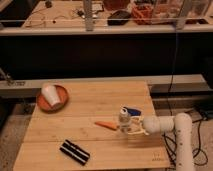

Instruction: Stand the bottle upright

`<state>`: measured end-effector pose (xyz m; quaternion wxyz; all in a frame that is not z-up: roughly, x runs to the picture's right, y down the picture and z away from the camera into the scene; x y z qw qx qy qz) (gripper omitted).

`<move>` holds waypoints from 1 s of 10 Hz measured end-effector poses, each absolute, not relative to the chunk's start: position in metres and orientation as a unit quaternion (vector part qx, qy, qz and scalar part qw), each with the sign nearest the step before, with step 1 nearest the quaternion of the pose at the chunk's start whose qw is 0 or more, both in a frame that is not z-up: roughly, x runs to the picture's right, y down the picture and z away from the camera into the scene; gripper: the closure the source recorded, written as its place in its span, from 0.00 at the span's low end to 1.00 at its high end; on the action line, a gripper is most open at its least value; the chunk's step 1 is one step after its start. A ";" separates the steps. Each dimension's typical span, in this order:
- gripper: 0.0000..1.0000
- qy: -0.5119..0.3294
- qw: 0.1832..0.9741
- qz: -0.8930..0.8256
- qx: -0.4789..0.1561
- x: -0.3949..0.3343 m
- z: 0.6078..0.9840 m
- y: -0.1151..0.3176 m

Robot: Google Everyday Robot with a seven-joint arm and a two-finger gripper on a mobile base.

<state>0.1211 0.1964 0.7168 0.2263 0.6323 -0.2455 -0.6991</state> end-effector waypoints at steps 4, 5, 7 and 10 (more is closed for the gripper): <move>1.00 -0.253 0.231 -0.693 0.634 0.114 0.718 0.202; 1.00 -0.255 0.232 -0.693 0.634 0.114 0.718 0.203; 1.00 -0.260 0.235 -0.691 0.632 0.112 0.719 0.208; 1.00 -0.266 0.238 -0.690 0.630 0.110 0.718 0.216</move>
